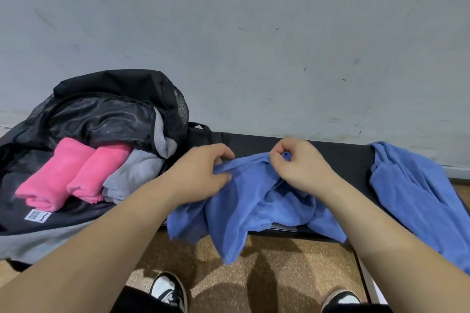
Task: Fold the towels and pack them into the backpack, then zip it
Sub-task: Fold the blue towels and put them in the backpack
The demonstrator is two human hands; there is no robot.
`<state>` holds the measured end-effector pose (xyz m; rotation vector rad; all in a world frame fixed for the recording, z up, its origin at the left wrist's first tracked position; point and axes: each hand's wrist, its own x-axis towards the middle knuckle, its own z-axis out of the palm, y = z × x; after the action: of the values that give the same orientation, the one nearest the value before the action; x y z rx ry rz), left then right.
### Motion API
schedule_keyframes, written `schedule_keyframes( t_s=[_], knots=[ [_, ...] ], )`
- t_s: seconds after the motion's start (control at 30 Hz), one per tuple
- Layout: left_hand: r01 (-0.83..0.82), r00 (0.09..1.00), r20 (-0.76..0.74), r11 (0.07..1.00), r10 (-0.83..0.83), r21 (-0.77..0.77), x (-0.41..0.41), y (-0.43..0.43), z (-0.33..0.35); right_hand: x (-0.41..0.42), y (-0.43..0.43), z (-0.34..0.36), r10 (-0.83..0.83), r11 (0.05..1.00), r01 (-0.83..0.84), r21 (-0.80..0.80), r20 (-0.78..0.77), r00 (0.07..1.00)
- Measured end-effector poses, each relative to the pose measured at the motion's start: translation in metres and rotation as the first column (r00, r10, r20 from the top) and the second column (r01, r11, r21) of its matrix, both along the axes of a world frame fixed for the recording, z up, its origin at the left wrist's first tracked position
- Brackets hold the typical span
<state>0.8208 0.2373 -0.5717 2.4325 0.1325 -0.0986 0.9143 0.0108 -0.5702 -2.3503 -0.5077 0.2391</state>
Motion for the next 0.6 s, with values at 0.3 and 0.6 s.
schedule_keyframes(
  t_s=[0.3, 0.6],
  knots=[
    [-0.226, 0.966, 0.058, 0.93, 0.253, -0.288, 0.002, 0.015, 0.011, 0.03, -0.032, 0.001, -0.32, 0.946, 0.32, 0.047, 0.001, 0.947],
    [-0.415, 0.881, 0.084, 0.847, 0.465, -0.331, 0.014, -0.001, 0.016, 0.019, -0.034, 0.016, -0.359, 0.834, 0.489, 0.256, -0.422, 0.832]
  ],
)
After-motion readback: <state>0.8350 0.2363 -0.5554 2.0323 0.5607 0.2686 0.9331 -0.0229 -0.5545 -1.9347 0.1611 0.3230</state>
